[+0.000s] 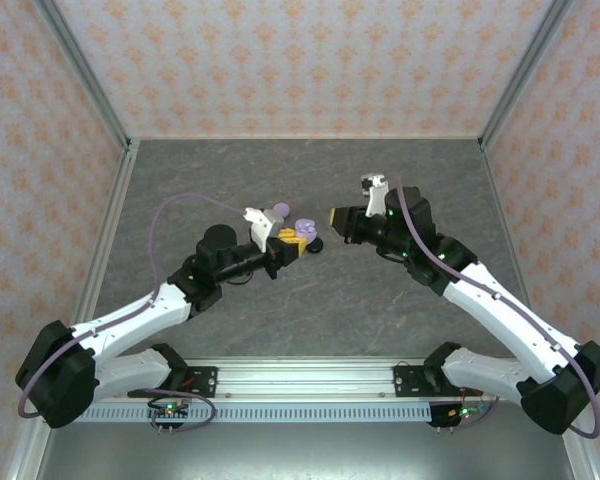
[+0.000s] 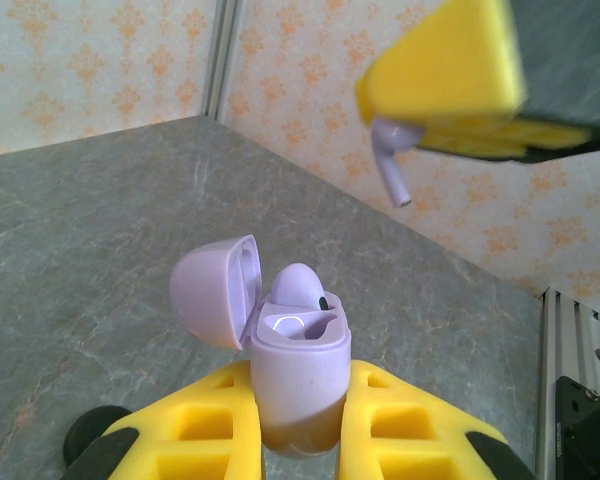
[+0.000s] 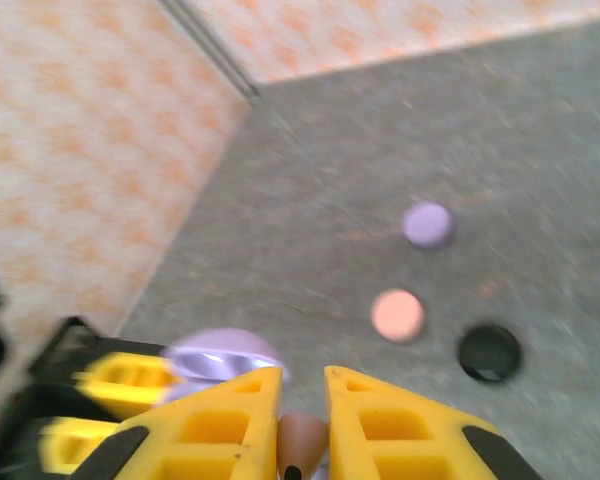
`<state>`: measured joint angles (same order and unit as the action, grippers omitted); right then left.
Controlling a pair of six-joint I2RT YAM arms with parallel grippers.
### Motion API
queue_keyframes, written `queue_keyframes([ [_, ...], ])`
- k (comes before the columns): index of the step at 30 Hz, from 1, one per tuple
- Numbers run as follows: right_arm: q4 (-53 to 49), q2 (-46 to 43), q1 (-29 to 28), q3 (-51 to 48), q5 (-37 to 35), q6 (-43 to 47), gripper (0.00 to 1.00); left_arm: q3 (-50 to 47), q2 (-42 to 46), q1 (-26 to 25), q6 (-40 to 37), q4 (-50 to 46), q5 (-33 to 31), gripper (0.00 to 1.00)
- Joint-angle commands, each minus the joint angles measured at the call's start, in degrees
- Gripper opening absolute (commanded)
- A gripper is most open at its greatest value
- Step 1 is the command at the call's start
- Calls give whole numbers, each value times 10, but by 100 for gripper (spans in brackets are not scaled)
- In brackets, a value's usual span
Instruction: Insert wireless bluetooth earbuds into charging case
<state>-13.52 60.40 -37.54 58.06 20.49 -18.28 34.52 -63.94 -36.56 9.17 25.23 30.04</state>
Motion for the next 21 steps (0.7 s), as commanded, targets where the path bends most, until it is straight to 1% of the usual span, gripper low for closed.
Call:
queue_keyframes([
  [1,66,-8,-31,18,-5,41,17,25,-5,-7,7,44,12,3],
  [6,102,-6,-62,-6,-31,54,18,27,-12,-12,18,56,14,3],
  [10,108,0,-77,-11,-47,62,18,27,-11,-13,18,57,12,3],
  [21,106,25,-85,-15,-67,78,18,29,-12,-14,19,59,12,2],
])
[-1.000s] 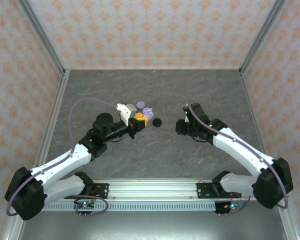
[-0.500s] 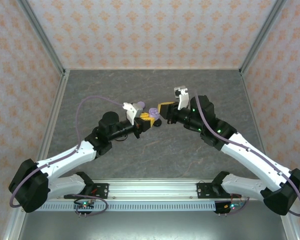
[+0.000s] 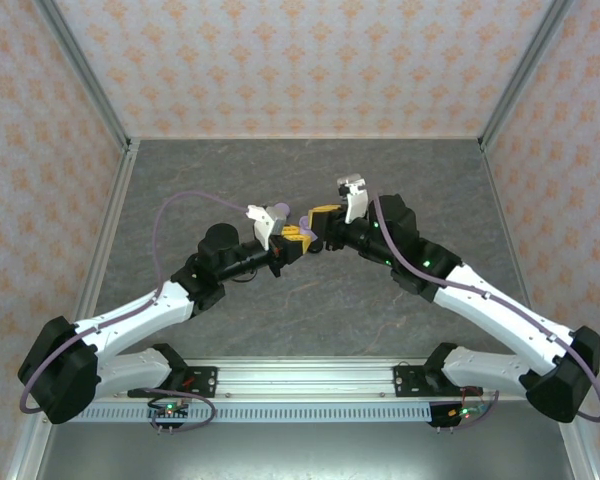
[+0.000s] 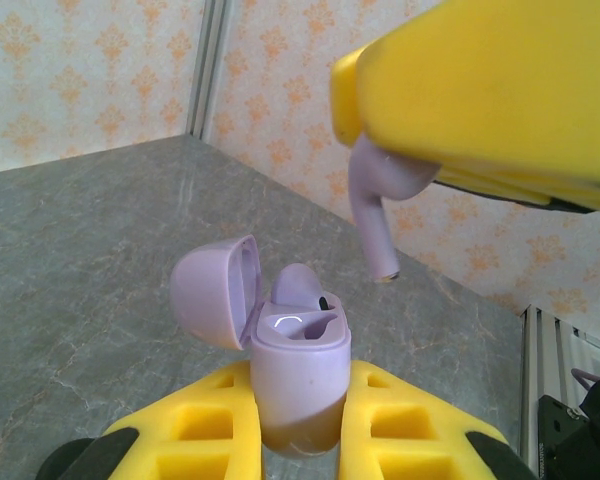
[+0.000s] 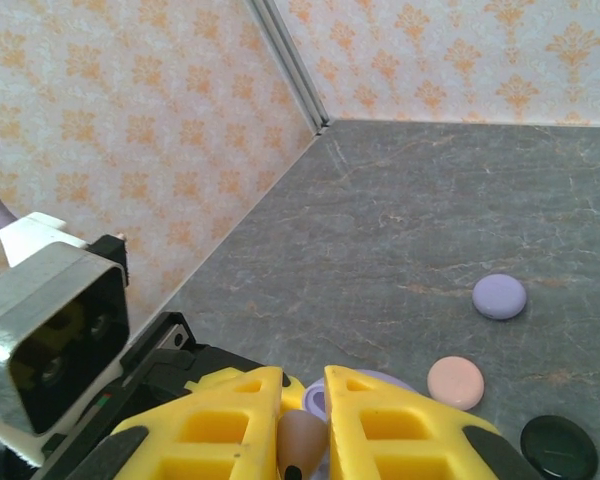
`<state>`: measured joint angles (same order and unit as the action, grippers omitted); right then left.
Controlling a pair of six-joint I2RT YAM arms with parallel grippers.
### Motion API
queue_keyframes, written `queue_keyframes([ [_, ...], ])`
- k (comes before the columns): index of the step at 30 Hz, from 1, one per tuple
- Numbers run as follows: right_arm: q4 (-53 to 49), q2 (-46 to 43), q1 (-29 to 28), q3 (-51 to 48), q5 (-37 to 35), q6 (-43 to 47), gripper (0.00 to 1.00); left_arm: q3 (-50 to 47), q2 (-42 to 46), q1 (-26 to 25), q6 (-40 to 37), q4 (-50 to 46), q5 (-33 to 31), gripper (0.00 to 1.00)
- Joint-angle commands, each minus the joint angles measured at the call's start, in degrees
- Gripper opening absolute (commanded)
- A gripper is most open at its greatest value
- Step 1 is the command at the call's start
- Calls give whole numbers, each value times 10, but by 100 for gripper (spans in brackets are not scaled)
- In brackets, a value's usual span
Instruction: Insert wireless bluetooth earbuds into charging case
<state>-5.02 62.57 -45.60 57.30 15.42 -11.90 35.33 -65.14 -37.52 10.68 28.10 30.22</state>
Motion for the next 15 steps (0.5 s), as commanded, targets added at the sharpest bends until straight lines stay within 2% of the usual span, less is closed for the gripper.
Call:
queue_keyframes([
  [1,20,5,-5,-8,-18,15,18,21,0,-5,3,30,10,3],
  [15,12,26,-5,-8,-8,11,18,20,1,-5,2,31,7,3],
])
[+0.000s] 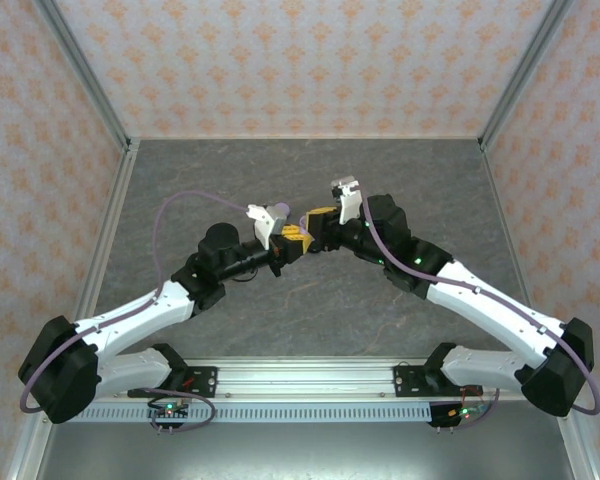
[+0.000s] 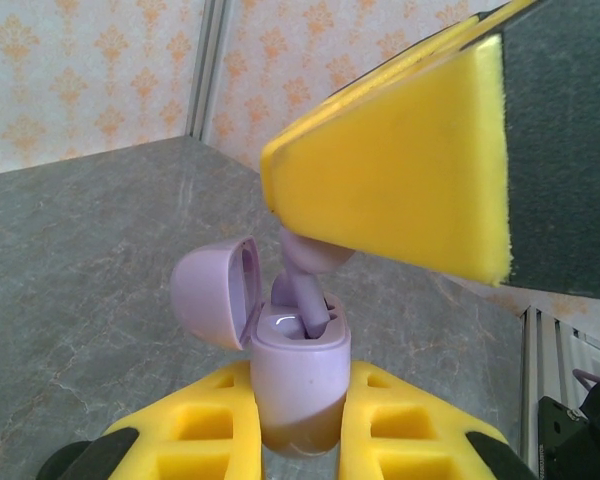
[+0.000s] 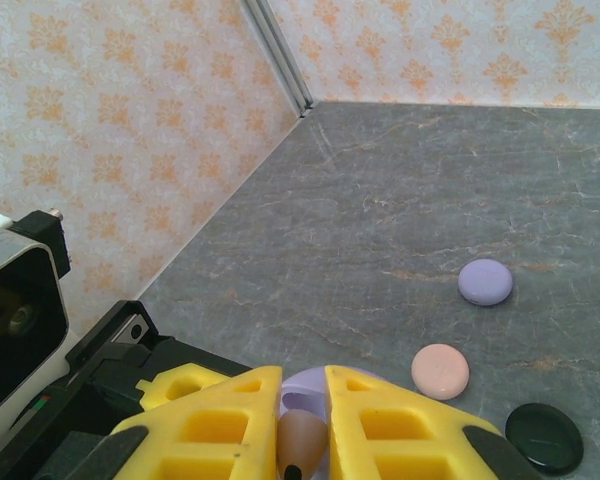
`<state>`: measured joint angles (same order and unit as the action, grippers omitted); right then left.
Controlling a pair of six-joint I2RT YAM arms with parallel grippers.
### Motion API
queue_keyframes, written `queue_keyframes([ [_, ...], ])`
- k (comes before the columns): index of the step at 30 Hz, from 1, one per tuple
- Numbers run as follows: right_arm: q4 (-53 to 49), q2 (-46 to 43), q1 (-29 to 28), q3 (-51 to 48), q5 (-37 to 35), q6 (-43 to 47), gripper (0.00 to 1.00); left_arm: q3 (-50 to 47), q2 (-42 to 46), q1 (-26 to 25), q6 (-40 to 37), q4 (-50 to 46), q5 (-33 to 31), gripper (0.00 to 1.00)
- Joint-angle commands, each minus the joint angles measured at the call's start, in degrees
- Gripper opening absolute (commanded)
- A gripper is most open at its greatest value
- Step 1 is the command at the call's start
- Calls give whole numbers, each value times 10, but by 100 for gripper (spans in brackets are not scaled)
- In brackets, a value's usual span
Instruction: Insert wireless bluetooth earbuds into charging case
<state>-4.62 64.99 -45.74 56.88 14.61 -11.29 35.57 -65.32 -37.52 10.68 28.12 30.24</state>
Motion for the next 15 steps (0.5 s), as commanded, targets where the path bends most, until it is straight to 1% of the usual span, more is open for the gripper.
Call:
queue_keyframes([
  [1,6,1,-4,-4,1,5,18,18,3,-5,1,30,6,3],
  [15,-30,-23,-6,-21,8,-9,18,17,0,-5,3,30,-8,2],
])
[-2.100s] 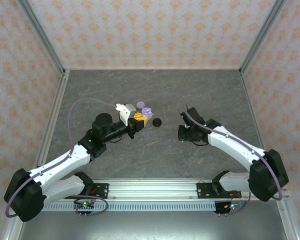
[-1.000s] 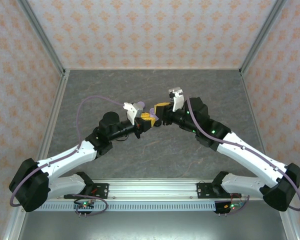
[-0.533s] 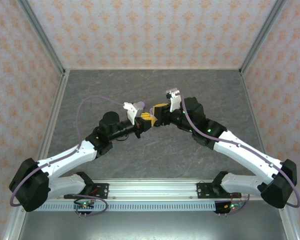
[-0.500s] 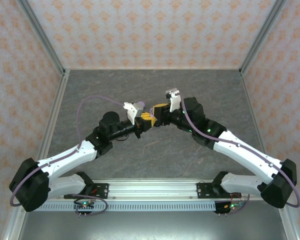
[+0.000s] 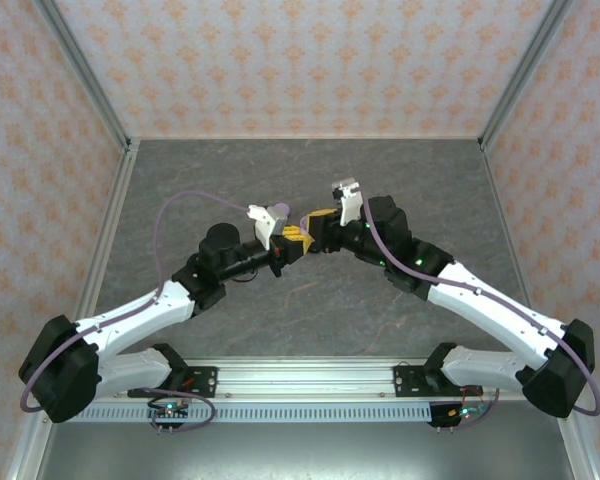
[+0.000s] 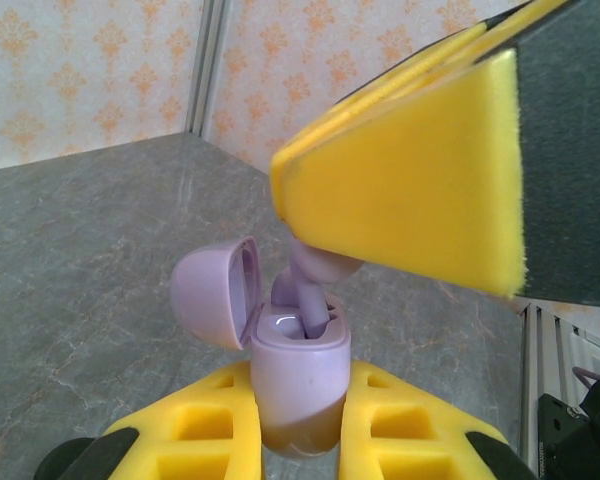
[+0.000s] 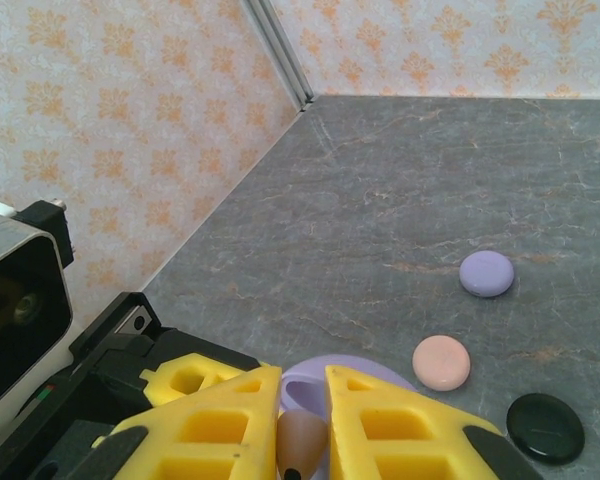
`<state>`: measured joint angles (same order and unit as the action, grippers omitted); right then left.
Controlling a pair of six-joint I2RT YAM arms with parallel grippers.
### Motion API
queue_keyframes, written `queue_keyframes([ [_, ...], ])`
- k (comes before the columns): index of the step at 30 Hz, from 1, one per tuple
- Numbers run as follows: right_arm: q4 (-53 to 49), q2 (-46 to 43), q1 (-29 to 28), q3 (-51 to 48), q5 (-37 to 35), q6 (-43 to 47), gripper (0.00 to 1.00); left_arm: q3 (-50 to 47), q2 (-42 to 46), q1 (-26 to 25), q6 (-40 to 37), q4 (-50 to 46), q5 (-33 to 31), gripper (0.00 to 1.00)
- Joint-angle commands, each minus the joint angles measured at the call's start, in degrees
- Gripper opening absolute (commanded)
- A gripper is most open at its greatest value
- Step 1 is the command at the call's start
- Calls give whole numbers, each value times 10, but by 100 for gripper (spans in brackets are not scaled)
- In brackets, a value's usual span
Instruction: Insert wireless bluetooth earbuds into charging case
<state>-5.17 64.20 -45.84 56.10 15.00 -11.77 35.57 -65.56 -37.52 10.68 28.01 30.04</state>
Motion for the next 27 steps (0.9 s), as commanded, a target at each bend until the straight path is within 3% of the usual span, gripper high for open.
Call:
queue_keyframes([
  [1,-26,-16,-6,-14,5,-5,18,17,2,-5,3,31,-6,2],
  [18,-36,10,-6,5,4,-17,21,16,-4,-5,7,36,0,2],
  [27,-47,0,-6,30,-7,-24,35,11,-3,-5,6,36,-3,2],
])
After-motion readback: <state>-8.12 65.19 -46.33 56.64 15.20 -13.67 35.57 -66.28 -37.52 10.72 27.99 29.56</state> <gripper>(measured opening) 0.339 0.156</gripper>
